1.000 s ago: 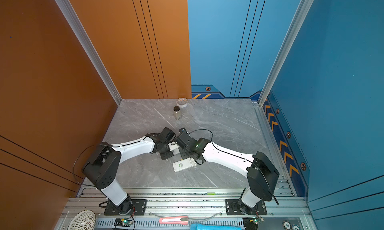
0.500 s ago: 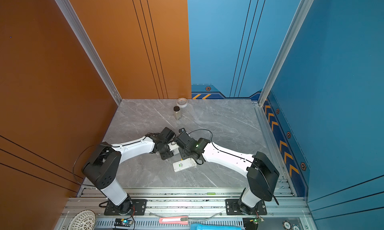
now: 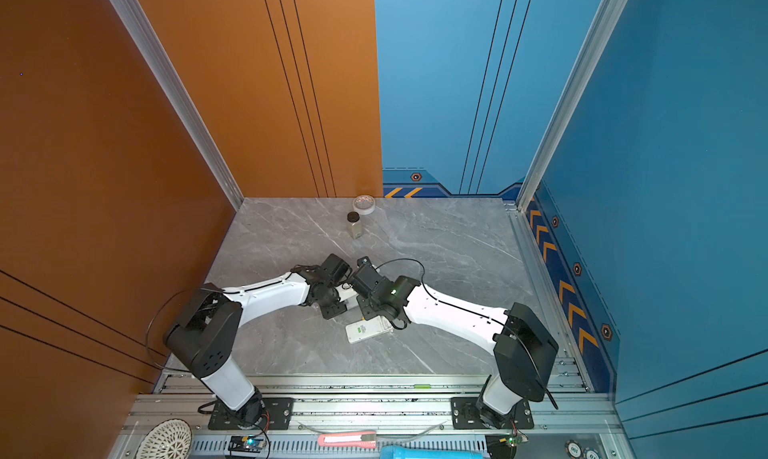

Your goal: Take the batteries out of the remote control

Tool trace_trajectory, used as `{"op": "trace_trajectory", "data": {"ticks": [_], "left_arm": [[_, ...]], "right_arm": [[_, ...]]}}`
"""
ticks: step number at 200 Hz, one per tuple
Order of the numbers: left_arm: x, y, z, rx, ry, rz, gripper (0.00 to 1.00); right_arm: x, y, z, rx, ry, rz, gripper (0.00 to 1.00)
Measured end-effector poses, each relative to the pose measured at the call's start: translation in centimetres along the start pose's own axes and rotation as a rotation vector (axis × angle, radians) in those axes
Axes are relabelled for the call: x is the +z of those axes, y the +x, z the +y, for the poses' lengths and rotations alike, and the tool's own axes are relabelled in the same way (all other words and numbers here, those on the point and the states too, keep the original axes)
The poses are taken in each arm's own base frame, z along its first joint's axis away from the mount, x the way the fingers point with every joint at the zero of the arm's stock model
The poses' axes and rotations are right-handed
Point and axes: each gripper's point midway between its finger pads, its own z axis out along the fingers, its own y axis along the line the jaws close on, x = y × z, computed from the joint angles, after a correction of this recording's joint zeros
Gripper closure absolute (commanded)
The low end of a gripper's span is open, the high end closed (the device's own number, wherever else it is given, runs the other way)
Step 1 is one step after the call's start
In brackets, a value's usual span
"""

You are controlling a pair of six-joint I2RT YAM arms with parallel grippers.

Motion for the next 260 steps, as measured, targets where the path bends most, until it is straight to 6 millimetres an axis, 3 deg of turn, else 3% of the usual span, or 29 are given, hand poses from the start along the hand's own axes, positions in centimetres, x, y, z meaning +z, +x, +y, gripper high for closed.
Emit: {"op": "trace_trajectory", "data": {"ticks": [260], "left_arm": [[0.0, -0.3, -0.3, 0.014, 0.005, -0.009, 1.00]], "right_arm": [[1.0, 1.2, -0.4, -0.015, 0.015, 0.026, 1.00]]}}
